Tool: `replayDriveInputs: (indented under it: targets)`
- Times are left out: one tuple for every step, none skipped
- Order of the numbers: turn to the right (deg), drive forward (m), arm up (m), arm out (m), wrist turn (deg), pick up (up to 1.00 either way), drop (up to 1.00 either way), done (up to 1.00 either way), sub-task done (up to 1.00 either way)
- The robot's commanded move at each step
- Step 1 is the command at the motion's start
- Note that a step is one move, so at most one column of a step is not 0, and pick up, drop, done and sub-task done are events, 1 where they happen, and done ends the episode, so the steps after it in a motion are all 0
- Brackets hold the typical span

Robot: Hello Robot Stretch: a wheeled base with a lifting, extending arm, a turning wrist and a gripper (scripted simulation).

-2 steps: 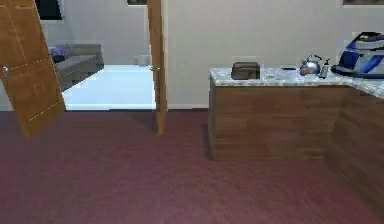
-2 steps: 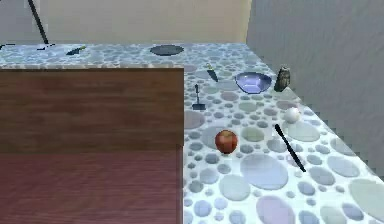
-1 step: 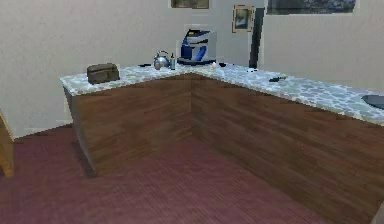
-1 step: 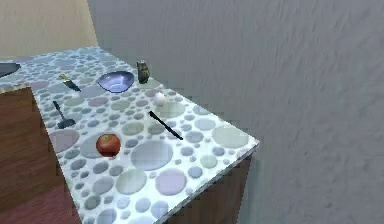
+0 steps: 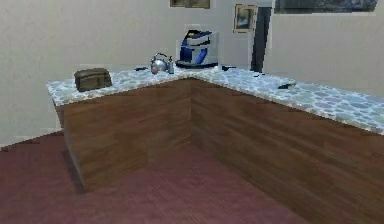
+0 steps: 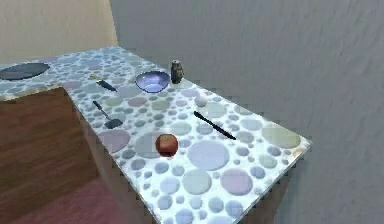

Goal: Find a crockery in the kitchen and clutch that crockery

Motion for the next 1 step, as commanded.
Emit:
replayDriveInputs:
  targets:
    - [30.0, 0.0, 0.0, 0.0, 0.0, 0.0, 0.0, 0.0, 0.0]
